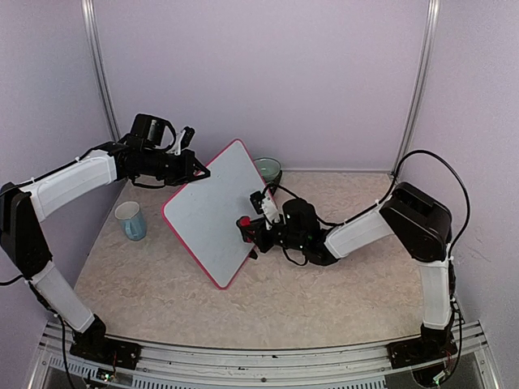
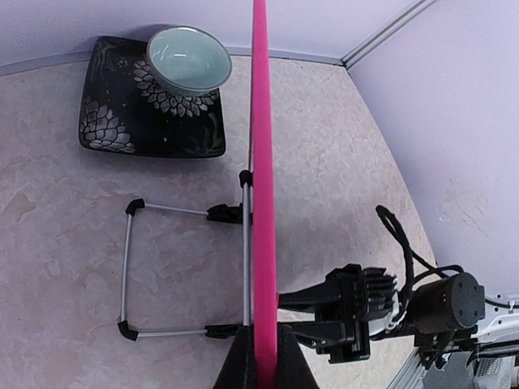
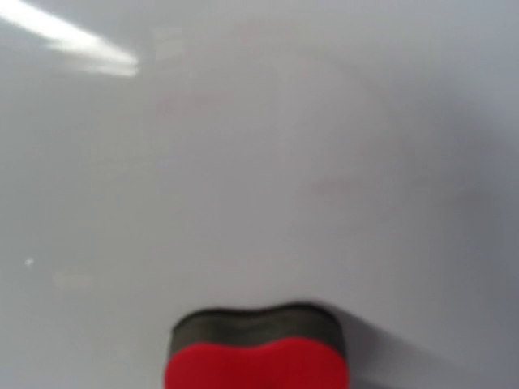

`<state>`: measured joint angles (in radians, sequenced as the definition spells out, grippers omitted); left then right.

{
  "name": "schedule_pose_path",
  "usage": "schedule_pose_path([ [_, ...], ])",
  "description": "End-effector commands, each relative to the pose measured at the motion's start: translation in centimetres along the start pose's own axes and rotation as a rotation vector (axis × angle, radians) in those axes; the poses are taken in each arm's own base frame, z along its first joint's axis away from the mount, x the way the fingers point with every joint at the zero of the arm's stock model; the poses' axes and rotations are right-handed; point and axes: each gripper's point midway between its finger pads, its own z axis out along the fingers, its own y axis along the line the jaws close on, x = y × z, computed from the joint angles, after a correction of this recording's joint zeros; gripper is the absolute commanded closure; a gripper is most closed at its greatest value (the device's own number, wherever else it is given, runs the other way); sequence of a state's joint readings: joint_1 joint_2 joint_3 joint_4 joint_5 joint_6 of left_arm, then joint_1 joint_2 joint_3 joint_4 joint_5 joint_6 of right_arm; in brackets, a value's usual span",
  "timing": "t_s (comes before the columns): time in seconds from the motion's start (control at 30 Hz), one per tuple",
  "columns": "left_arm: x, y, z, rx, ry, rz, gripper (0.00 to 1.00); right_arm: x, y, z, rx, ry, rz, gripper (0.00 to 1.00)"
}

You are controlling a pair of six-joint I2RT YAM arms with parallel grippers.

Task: Erase the whiteboard
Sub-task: Erase the whiteboard at the center of the board.

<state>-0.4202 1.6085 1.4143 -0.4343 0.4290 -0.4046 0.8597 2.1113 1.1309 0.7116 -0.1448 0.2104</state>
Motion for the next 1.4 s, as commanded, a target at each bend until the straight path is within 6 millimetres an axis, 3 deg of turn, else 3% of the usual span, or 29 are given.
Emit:
schedule_pose_path([
  [0.0,0.8,0.2,0.3,0.01,0.024,-0.025,1.0,3.3,5.3,0.3,-0.13,0.051,-0.007,0.99],
  [0.27,0.9,0.5,0.4,0.009,0.028,-0.031,1.0,3.3,10.9,0.2,-0.273,0.023,-0.04,0.99],
  [0.43,0.8,0.5,0.4,0.009,0.025,-0.03,1.0,4.2,12.1,0.6,-0.289,0.042,-0.049,0.98],
  [0.6,0.9,0.6,0.5,0.01,0.03,-0.03,1.0,4.3,9.2,0.5,-0.189,0.051,-0.019,0.99],
  [0.9,0.8,0.5,0.4,0.017,0.031,-0.03,1.0,4.0,0.4,-1.0,-0.039,0.062,0.095,0.99],
  [1.1,0.9,0.5,0.5,0.017,0.034,-0.031,1.0,4.0,-4.1,-0.8,0.032,0.088,0.153,0.99],
  [1.23,0.9,0.6,0.6,0.019,0.036,-0.032,1.0,3.4,-5.4,0.3,0.073,0.119,0.141,0.99],
  [1.37,1.0,0.7,0.7,0.014,0.038,-0.035,1.0,2.5,-5.5,1.2,0.072,0.118,0.124,0.99],
])
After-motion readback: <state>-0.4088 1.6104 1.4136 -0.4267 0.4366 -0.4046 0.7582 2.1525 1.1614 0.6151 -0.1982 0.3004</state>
